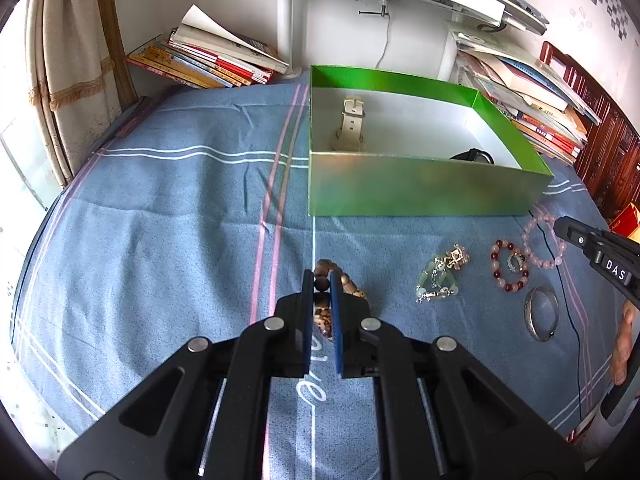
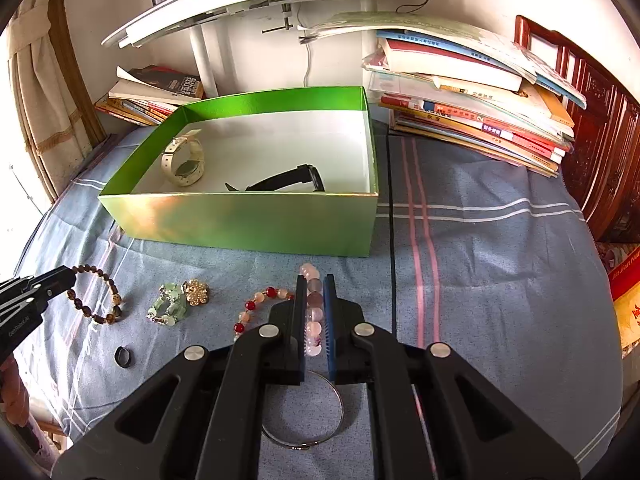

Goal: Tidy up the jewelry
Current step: 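Lift both bracelets and carry them over the green box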

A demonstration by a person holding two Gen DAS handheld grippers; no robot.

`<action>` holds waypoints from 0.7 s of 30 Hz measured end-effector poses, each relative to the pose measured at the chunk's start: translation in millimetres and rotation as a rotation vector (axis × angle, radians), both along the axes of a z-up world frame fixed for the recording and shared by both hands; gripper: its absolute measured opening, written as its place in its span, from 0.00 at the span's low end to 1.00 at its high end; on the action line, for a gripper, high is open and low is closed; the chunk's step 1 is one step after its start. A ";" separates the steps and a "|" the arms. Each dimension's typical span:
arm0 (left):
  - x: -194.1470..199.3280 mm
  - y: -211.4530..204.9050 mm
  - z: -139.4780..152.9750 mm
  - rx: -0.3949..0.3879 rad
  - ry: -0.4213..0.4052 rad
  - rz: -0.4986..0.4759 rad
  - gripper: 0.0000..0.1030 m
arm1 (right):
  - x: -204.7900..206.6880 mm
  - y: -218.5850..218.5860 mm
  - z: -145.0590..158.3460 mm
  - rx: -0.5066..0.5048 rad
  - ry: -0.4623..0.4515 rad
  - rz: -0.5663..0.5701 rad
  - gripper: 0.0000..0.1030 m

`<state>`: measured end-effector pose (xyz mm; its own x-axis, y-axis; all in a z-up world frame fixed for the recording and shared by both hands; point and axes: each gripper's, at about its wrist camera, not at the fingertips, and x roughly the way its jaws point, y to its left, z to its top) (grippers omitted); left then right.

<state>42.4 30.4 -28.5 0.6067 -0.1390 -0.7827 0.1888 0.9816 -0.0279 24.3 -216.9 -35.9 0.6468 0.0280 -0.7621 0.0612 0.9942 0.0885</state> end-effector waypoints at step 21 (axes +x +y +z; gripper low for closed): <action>17.2 -26.9 93.7 0.020 -0.204 -0.104 0.08 | 12.2 11.3 70.0 -0.034 -0.183 0.054 0.08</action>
